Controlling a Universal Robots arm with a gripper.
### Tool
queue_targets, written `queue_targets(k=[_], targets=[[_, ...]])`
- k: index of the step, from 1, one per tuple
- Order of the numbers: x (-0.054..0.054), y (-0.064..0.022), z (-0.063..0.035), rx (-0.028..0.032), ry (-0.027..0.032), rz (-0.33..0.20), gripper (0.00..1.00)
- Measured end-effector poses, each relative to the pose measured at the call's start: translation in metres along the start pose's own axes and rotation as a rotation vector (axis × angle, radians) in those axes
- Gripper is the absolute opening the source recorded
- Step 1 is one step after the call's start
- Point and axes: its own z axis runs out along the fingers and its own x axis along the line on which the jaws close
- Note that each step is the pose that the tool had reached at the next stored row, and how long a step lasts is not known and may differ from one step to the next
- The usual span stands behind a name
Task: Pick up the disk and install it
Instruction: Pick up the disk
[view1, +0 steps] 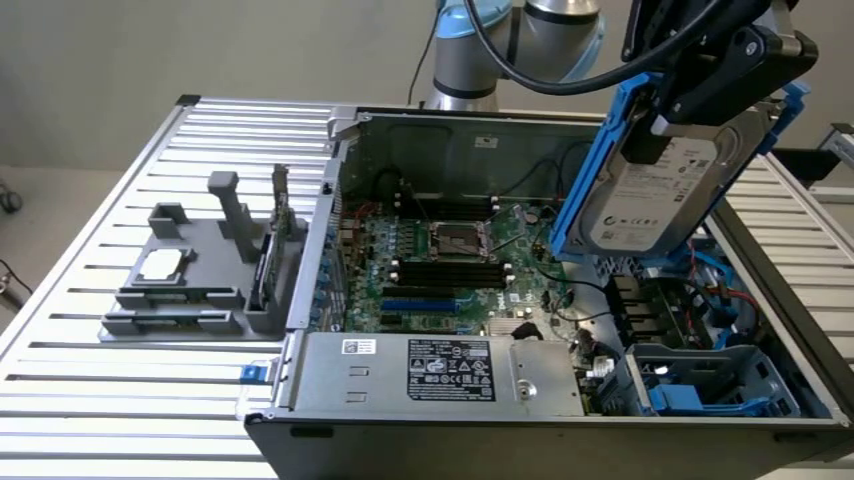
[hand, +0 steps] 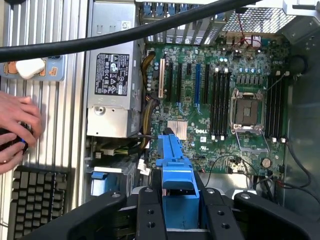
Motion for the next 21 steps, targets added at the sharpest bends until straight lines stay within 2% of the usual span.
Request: queue_targets(k=[4, 14, 21], targets=[[0.006, -0.0046, -0.0003, 0.0006, -0.0163, -0.001, 0.33], [0.036, -0.0074, -0.0021, 0.0006, -0.0173, -0.001, 0.33], [0.06, -0.0072, -0.0122, 0.0006, -0.0171, -0.001, 0.33]])
